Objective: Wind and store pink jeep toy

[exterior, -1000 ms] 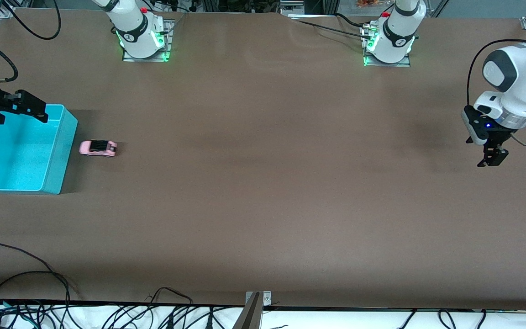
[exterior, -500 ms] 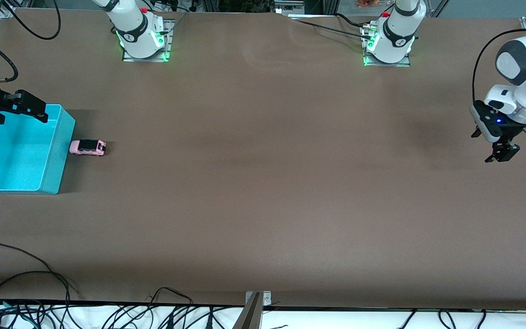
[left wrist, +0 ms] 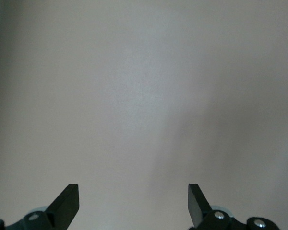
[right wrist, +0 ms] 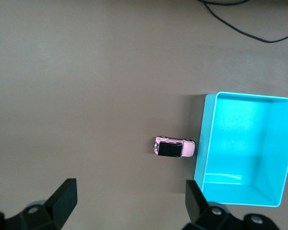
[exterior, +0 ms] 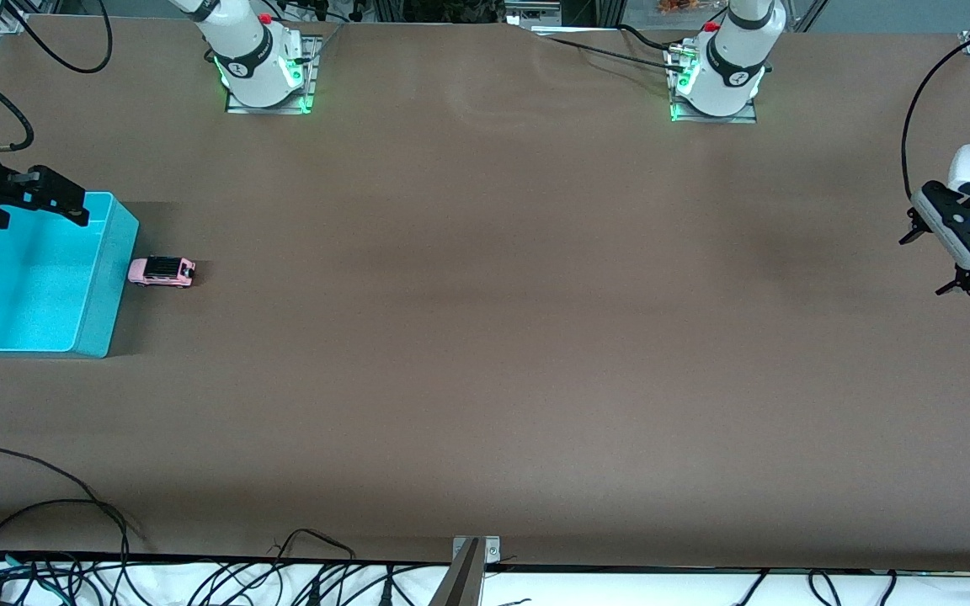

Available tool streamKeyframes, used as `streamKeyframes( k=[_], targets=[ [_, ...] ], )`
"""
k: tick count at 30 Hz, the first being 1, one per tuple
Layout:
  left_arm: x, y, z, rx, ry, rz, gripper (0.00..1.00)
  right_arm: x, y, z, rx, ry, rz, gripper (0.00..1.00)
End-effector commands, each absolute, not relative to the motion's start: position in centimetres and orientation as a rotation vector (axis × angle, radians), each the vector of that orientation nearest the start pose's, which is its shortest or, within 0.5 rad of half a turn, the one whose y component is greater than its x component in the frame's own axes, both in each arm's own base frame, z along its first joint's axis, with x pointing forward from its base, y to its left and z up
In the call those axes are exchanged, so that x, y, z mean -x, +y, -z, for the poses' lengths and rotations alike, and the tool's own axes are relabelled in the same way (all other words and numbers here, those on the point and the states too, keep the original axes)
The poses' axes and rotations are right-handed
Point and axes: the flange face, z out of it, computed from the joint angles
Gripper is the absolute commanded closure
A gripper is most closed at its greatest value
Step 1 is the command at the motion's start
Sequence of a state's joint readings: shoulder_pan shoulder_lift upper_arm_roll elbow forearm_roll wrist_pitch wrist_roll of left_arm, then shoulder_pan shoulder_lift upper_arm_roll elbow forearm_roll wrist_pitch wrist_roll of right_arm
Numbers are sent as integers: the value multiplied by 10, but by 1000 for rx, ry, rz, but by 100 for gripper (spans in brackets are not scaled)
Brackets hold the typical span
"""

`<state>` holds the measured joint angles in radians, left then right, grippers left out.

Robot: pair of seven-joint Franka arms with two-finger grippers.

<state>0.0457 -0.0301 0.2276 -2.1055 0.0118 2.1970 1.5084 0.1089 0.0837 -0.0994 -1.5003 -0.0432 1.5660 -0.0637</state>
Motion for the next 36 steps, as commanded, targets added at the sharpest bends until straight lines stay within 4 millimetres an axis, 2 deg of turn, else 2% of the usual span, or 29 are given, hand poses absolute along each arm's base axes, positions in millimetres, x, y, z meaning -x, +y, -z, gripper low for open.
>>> streamKeyframes(
  k=[1,3,7,11,14,17,22,25,29,36],
  targets=[
    [-538,131,-474,2572,1669,39,0,-580,4,-615,3202,-123,-14,0],
    [-538,132,-486,2621,1609,25,0,-580,4,-615,3202,-123,-14,0],
    [-543,117,-505,2692,1506,5,0,-580,4,-615,3203,-123,-12,0],
    [-542,113,-527,2781,1325,-42,0,-580,3,-615,3203,-121,-12,0],
    [-544,93,-542,2816,1255,-58,0,-580,4,-615,3204,-123,-12,0],
    [-542,86,-558,2850,1175,-58,0,-580,4,-615,3204,-123,-12,0],
    [-536,65,-590,2902,1022,-44,0,-580,4,-615,3204,-123,-14,0],
    [-529,63,-603,2930,916,-54,0,-580,4,-615,3204,-126,-12,0],
    [-521,47,-629,2931,846,-55,0,-580,4,-615,3204,-123,-12,0],
    [-509,44,-663,2964,727,-60,0,-580,5,-615,3204,-128,-14,0]
  ],
)
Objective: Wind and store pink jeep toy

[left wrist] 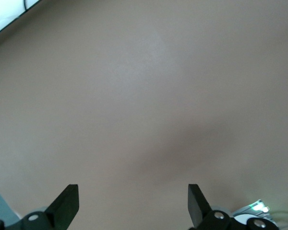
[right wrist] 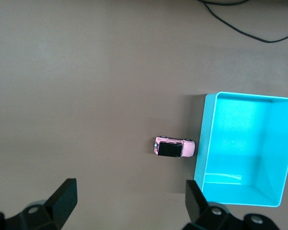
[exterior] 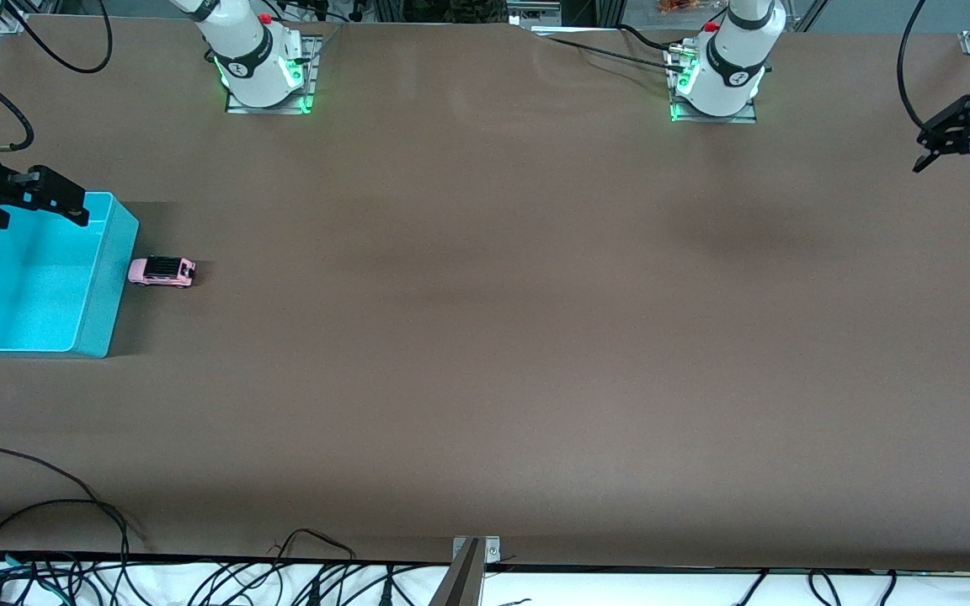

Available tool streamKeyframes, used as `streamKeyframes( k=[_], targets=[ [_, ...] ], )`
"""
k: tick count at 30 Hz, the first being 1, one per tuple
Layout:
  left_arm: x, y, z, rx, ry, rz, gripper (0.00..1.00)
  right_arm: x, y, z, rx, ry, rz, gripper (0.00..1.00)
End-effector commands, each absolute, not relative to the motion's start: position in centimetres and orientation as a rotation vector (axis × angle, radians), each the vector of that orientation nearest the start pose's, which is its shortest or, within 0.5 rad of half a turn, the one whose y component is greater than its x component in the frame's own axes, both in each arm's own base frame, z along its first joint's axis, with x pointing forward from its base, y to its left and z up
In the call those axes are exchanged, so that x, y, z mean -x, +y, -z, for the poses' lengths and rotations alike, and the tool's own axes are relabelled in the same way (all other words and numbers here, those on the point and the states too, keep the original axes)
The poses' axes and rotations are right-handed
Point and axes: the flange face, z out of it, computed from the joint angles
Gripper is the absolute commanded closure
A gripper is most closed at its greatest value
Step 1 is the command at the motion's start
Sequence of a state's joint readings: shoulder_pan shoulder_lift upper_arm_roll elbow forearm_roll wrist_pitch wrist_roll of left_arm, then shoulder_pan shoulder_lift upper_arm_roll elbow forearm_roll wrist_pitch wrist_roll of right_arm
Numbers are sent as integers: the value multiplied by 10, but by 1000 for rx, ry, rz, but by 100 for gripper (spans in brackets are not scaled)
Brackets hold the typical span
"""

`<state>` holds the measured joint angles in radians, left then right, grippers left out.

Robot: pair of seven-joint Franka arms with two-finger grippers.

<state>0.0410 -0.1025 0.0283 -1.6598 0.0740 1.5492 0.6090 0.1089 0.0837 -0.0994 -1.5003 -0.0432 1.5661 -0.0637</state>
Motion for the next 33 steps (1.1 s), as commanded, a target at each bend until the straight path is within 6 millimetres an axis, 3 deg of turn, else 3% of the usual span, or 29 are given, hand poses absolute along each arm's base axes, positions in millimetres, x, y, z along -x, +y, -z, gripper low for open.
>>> streamKeyframes(
  k=[1,6,10,23,29,33],
  targets=[
    [-507,43,-667,2968,724,-59,0,-580,4,-615,3204,-123,-14,0],
    [-502,45,-685,2998,621,-13,0,-580,4,-615,3204,-126,-14,0],
    [-499,39,-688,3024,486,-10,0,-580,4,-615,3204,-126,-14,0],
    [-499,-4,-686,3069,145,-16,0,-580,4,-615,3204,-123,-14,0],
    [-502,0,-688,3139,119,-3,0,-580,4,-615,3204,-123,-14,0],
    [-505,15,-687,3156,72,-1,0,-580,4,-615,3204,-123,-14,0]
  ],
)
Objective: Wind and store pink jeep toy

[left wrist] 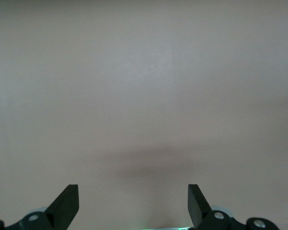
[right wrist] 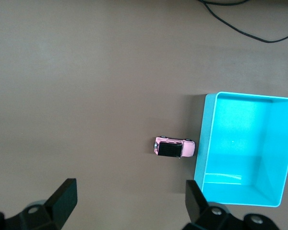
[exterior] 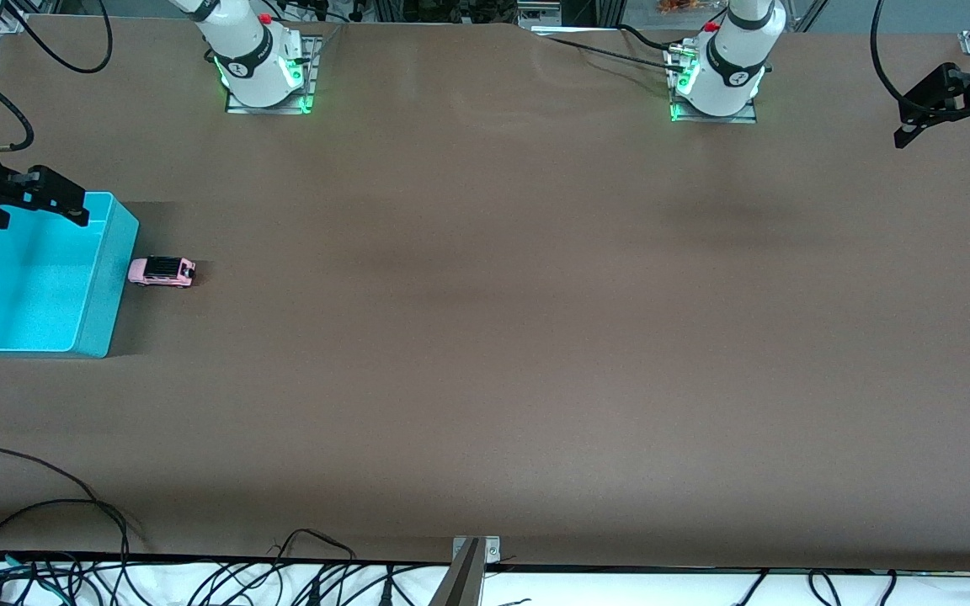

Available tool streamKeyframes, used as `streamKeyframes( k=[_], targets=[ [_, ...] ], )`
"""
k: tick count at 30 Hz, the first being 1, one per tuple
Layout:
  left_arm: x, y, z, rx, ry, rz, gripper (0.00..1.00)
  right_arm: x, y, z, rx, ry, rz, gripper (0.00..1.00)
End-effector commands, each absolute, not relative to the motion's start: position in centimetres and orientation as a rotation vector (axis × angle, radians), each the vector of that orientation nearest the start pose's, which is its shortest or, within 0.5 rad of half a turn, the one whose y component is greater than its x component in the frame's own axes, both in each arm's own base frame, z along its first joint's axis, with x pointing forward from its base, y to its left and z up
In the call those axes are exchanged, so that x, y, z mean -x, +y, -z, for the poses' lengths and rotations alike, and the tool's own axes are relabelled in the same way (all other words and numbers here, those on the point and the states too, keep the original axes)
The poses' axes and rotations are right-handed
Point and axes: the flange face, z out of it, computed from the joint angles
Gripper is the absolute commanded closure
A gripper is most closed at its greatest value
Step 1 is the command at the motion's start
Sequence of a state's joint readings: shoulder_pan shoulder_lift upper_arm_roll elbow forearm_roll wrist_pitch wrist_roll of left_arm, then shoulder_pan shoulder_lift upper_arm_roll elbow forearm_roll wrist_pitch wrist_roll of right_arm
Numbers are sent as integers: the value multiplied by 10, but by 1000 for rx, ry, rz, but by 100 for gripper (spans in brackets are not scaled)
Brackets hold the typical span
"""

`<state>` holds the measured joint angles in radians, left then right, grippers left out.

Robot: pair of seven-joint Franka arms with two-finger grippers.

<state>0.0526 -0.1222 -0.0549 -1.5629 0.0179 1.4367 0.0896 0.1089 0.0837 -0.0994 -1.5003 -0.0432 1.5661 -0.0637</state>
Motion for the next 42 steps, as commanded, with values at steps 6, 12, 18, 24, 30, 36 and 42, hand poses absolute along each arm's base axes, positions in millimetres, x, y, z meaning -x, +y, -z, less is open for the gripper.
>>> streamKeyframes(
  k=[6,12,18,24,30,36,42],
  targets=[
    [-506,19,-687,3234,48,3,0,-580,4,-615,3204,-126,-14,0],
    [-508,7,-684,3235,87,-9,0,-580,4,-615,3202,-123,-14,0],
    [-508,15,-684,3250,77,-7,0,-580,4,-615,3204,-123,-14,0],
    [-508,16,-683,3246,71,-10,0,-580,4,-615,3204,-121,-14,0],
    [-509,21,-681,3250,64,-15,0,-580,4,-615,3204,-123,-14,0],
    [-511,22,-677,3252,59,-35,0,-580,4,-615,3204,-123,-12,0],
    [-507,21,-675,3252,62,-92,0,-580,4,-615,3204,-121,-14,0]
  ],
)
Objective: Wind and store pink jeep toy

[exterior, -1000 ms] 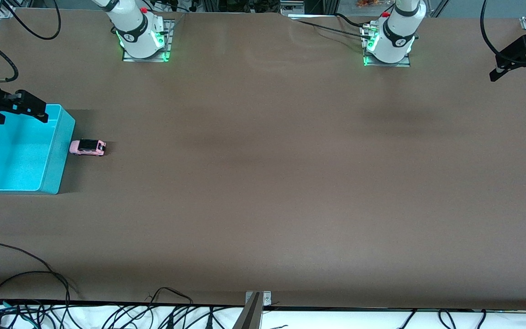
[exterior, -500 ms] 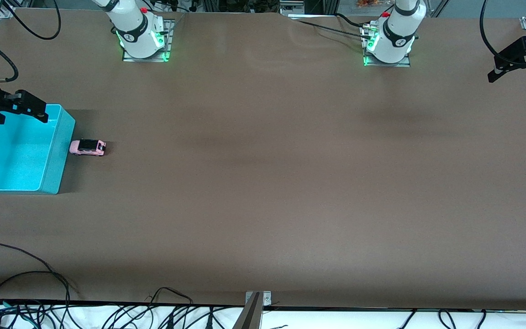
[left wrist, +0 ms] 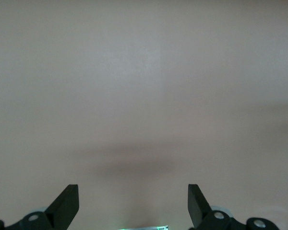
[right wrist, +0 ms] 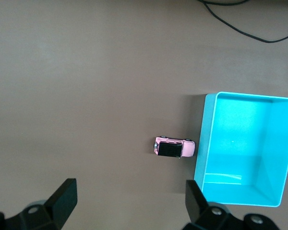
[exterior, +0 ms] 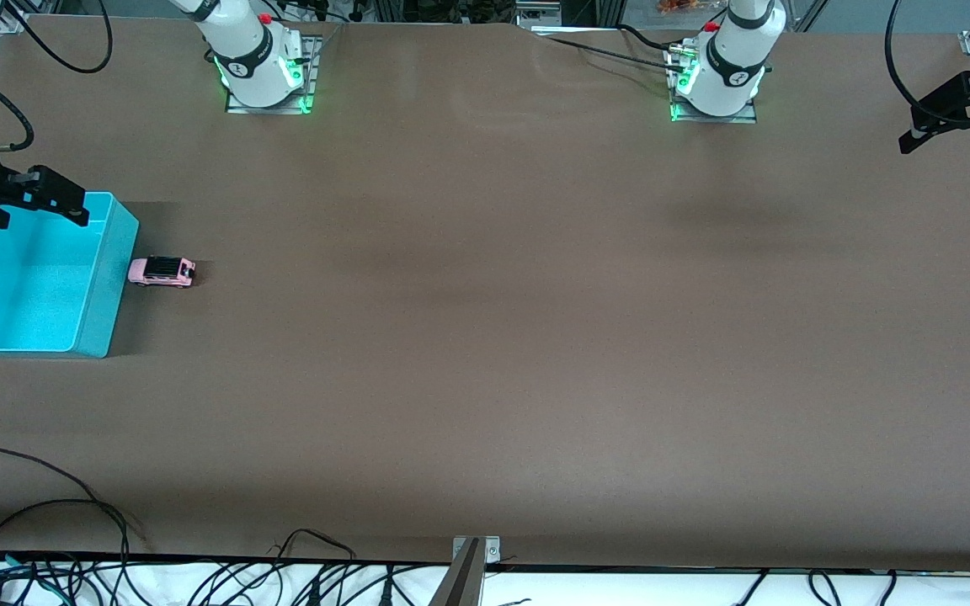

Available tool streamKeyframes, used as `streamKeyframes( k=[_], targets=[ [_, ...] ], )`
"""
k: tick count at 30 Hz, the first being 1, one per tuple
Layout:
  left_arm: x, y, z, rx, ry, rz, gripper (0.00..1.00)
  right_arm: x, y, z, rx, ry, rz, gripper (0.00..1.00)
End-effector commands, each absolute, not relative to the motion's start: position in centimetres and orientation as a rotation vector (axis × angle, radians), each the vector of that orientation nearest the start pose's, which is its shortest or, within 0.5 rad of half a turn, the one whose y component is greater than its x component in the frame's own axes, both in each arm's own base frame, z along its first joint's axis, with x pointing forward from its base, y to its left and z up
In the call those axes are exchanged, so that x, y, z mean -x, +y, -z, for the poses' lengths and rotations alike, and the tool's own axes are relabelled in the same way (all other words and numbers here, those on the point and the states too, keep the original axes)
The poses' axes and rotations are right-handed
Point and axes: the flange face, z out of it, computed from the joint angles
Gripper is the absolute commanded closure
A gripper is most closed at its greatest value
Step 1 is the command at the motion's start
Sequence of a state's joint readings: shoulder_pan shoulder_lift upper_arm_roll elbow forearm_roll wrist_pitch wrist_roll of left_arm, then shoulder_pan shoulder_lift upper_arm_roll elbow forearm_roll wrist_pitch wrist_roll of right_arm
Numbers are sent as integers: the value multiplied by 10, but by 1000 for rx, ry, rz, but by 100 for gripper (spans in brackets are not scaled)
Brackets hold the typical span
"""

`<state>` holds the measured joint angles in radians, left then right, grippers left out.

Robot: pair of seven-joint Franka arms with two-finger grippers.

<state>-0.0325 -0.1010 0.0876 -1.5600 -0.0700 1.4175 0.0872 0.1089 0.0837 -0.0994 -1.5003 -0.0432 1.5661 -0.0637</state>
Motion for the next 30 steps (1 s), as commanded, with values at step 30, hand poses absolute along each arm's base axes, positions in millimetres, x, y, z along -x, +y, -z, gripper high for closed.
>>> streamKeyframes(
  k=[30],
  targets=[
    [-526,10,-645,3082,107,-177,0,-583,8,-609,3202,-134,-29,0]
  ],
)
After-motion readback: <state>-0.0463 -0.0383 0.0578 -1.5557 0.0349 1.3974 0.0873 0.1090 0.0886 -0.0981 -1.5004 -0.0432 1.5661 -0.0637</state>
